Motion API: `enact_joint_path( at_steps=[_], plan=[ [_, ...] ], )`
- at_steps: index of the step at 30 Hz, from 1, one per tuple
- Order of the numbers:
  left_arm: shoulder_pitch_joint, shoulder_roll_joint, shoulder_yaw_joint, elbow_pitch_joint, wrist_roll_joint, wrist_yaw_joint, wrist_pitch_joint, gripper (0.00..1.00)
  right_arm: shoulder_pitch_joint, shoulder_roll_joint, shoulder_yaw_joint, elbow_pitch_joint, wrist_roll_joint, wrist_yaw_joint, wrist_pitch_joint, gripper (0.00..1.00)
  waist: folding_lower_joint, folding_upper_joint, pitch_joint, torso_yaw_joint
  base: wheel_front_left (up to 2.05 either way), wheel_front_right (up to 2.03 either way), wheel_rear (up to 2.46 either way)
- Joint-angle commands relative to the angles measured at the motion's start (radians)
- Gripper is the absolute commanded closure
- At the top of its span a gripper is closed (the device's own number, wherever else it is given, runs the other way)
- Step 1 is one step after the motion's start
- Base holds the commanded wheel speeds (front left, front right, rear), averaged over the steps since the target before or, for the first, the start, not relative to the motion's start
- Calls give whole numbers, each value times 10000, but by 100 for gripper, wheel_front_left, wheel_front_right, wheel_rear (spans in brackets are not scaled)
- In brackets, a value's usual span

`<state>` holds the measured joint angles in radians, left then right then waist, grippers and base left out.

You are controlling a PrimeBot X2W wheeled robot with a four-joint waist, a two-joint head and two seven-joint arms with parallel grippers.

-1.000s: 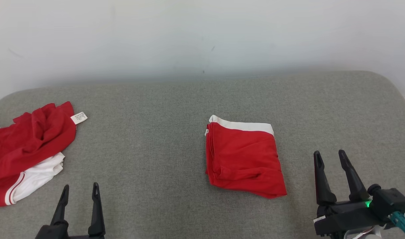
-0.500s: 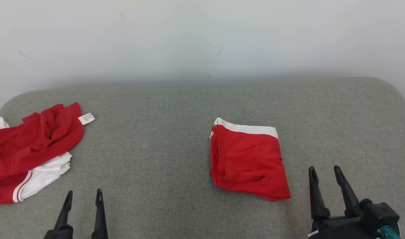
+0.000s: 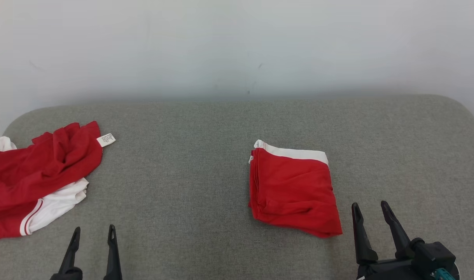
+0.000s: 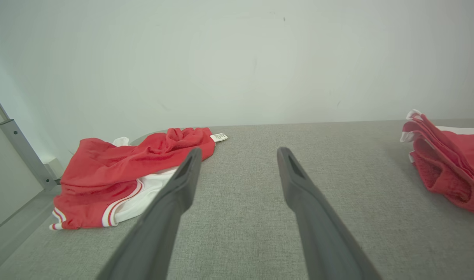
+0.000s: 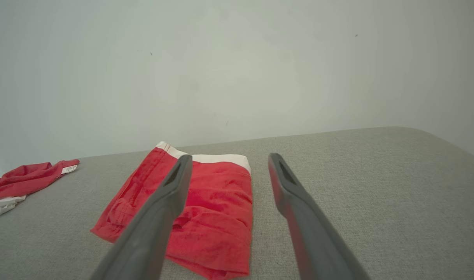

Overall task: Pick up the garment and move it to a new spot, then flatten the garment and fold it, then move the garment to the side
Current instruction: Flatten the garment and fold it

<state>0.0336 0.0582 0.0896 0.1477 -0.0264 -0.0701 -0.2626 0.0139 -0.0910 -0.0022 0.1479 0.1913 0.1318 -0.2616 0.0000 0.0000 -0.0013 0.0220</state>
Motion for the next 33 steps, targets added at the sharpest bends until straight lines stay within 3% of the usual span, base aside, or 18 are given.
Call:
enact_joint_path(
  at_steps=[1, 33],
  plan=[
    [102, 64, 40, -74, 63, 47, -32, 0, 5, 50, -7, 17, -38, -24, -45, 0, 0, 0, -12, 22, 0, 0, 0],
    [278, 93, 20, -227, 54, 247, -32, 0, 99, 23, 0, 274, -113, -24, -45, 0, 0, 0, -20, 48, 0, 0, 0]
  ],
)
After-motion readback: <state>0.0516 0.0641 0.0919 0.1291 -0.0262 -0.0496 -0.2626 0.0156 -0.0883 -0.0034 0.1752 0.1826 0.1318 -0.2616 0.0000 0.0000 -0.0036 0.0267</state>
